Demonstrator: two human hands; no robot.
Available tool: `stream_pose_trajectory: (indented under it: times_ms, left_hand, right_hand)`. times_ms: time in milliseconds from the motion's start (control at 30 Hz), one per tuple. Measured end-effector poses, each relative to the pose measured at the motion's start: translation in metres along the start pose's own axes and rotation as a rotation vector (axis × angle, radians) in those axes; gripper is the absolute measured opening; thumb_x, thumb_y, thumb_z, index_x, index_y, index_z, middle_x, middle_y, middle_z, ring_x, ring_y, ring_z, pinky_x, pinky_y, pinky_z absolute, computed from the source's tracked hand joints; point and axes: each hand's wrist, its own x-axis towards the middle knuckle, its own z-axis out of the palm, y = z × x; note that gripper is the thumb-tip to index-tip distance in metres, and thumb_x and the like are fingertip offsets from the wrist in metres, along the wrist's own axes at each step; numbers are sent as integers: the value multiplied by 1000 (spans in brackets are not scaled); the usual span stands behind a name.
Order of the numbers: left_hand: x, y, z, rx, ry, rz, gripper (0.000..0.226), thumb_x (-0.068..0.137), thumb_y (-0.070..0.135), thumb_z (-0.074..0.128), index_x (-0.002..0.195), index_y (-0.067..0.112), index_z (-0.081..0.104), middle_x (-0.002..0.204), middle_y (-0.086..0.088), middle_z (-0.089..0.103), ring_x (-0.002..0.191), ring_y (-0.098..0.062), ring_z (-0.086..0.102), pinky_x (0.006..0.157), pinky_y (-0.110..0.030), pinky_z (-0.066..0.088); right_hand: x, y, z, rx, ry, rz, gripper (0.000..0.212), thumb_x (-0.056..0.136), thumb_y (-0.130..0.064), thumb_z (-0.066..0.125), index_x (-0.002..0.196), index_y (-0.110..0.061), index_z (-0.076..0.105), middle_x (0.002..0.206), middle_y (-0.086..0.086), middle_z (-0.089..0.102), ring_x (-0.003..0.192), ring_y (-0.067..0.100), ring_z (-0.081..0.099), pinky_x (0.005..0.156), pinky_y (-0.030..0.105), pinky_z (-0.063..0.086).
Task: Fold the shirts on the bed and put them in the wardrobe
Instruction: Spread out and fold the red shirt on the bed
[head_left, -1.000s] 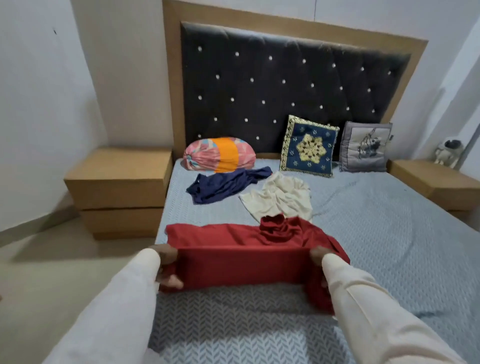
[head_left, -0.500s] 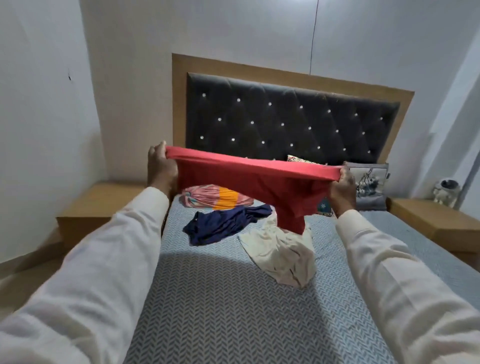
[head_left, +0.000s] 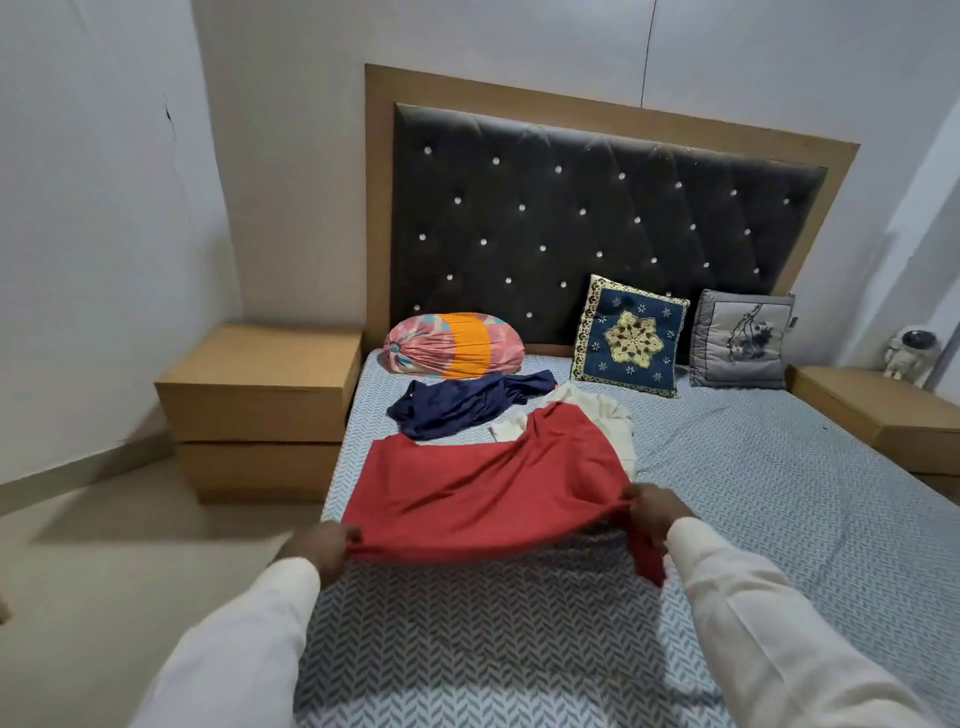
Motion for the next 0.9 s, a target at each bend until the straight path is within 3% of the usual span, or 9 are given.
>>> stream_pose_trajectory:
  times_ms: [100,200,300,433,500,633,700,767,900]
  left_hand:
    - [-26,6,31,91,-51,47,30,99,24,45,125,24,60,130,-8,60,116,-26,58,92,-24,43]
    - [-43,11,45,146,-34,73,26,95,28,46,115,24,61,125,-7,60,111,-24,59,90,-24,43]
    - [-50,5,45,97,-1,42,31,91,34,46,115,24,63,123,-6,64,108,-23,62,88,-25,46]
    - [-66,-1,49,175,-44,41,31,86,31,50,110,20,65,121,-7,64,106,-23,61,86,-26,46]
    - [-76,-2,57,228,-102,33,34,86,23,56,118,18,63,126,-8,62,112,-25,61,94,-28,47]
    - [-99,-2,75,337,-204,56,51,79,12,70,128,12,57,136,-11,58,123,-26,59,101,-31,47]
    - [-110,4,81,379,-211,64,49,84,12,62,133,9,54,139,-13,56,126,-28,57,103,-34,46]
    - [-124,9,85,445,-197,93,45,92,18,52,136,10,52,141,-13,54,128,-30,55,104,-37,45]
    - [-145,10,90,578,-205,134,42,100,15,37,138,10,52,142,-10,54,129,-28,54,103,-41,46]
  right_hand:
    - [-17,11,15,-142,-79,1,40,87,-34,64,127,-31,62,133,10,62,117,26,62,97,29,49]
    - [-37,24,10,-197,68,43,33,85,-35,57,118,-35,62,123,4,66,113,24,64,95,33,50]
    - [-51,41,7,-209,230,78,23,83,-26,51,102,-31,63,108,1,68,96,23,69,87,31,53]
    - [-67,68,25,-305,102,163,32,60,-33,63,90,-30,71,88,-6,70,72,15,72,78,30,60]
    - [-77,85,39,-319,138,171,35,57,-36,67,91,-31,72,92,-5,69,79,16,72,80,29,57]
    - [-93,109,61,-374,82,168,41,74,-39,64,113,-28,68,113,-1,68,100,19,70,86,29,55]
    - [-102,115,72,-400,74,158,39,85,-39,58,122,-27,64,122,1,65,110,21,66,90,29,51]
    - [-111,120,83,-444,61,143,40,95,-28,44,134,-25,56,130,4,61,118,23,62,95,32,48]
    - [-127,126,103,-550,29,113,47,100,-23,28,144,-28,45,139,5,57,126,24,58,99,35,44]
